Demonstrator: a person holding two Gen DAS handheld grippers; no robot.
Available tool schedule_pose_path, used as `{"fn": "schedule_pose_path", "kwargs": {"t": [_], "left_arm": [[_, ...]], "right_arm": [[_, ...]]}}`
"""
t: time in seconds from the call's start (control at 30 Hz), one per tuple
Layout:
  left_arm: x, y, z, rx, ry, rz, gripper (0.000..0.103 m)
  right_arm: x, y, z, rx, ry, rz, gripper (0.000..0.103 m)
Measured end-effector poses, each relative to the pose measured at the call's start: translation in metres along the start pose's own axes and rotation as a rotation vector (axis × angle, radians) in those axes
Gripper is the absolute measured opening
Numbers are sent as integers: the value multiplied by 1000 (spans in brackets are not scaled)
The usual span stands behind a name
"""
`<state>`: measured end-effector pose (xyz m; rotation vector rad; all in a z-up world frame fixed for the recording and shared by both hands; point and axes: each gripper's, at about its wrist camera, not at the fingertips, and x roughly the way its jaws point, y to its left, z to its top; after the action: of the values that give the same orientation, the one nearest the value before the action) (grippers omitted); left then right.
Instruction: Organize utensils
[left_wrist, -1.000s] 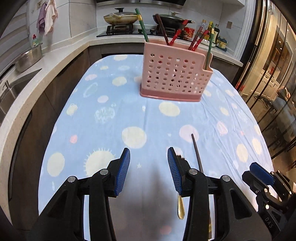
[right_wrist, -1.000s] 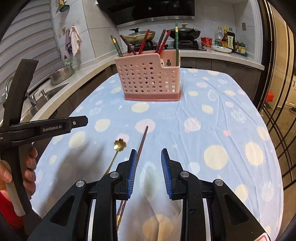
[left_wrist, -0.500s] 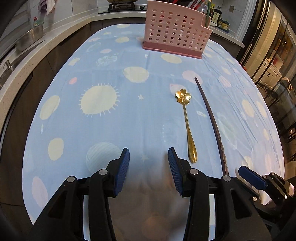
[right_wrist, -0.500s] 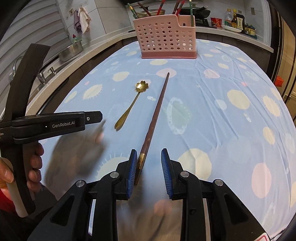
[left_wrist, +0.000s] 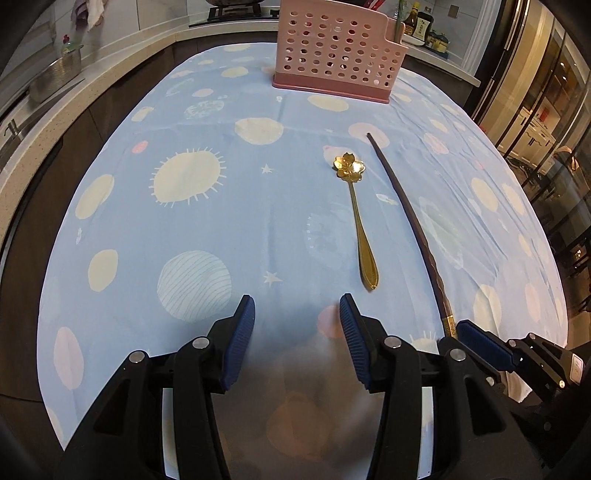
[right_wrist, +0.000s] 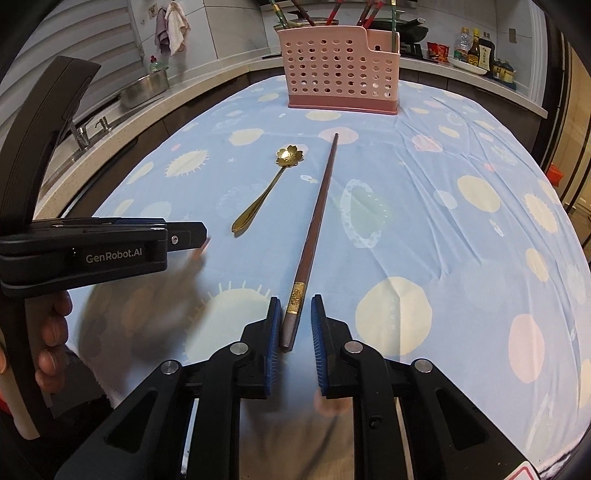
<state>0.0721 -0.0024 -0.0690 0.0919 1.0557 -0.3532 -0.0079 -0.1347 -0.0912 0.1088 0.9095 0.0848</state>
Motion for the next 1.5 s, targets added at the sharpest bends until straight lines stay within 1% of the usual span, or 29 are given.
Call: {"fn": "schedule_pose_path", "kwargs": {"t": [0.1, 0.23, 0.37, 0.5, 0.6, 0.63, 0.67, 0.7, 0.73, 0.83, 1.07, 1.23, 1.5], "left_arm": [[0, -5, 0, 8, 0, -9, 46], [-2, -14, 2, 21, -7, -24, 51], [2, -25, 6, 36, -4, -46, 51], [11, -33, 12, 46, 5, -59, 50], [16, -36, 14, 58, -3, -43, 42], [16, -37, 14, 62, -5, -37, 36], [16, -36, 14, 61, -8, -38, 32], [16, -36, 14, 59, -10, -39, 30], [17, -35, 14, 58, -10, -37, 26], [17, -32, 15, 56, -8, -48, 11], [11, -25, 15, 30, -2, -98, 10], [3, -24, 14, 23, -13, -104, 10], [-28, -20, 26, 9, -87, -116, 10]], "right_arm": [[-1, -9, 1, 30, -5, -5, 7], [-4, -23, 1, 78, -13, -18, 7], [-6, -37, 2, 124, -16, -21, 7], [-6, -42, 2, 138, -16, -18, 7], [-6, -42, 1, 136, -15, -17, 7], [-5, -42, 1, 136, -15, -16, 7], [-5, -42, 1, 136, -15, -15, 7], [-5, -42, 1, 136, -15, -15, 7], [-5, -42, 1, 137, -15, -13, 7], [-5, -42, 1, 136, -16, -14, 7], [-7, -43, 0, 139, -20, -11, 7], [-10, -44, 0, 145, -24, -7, 7], [-32, -50, 14, 152, -85, -2, 7]]}}
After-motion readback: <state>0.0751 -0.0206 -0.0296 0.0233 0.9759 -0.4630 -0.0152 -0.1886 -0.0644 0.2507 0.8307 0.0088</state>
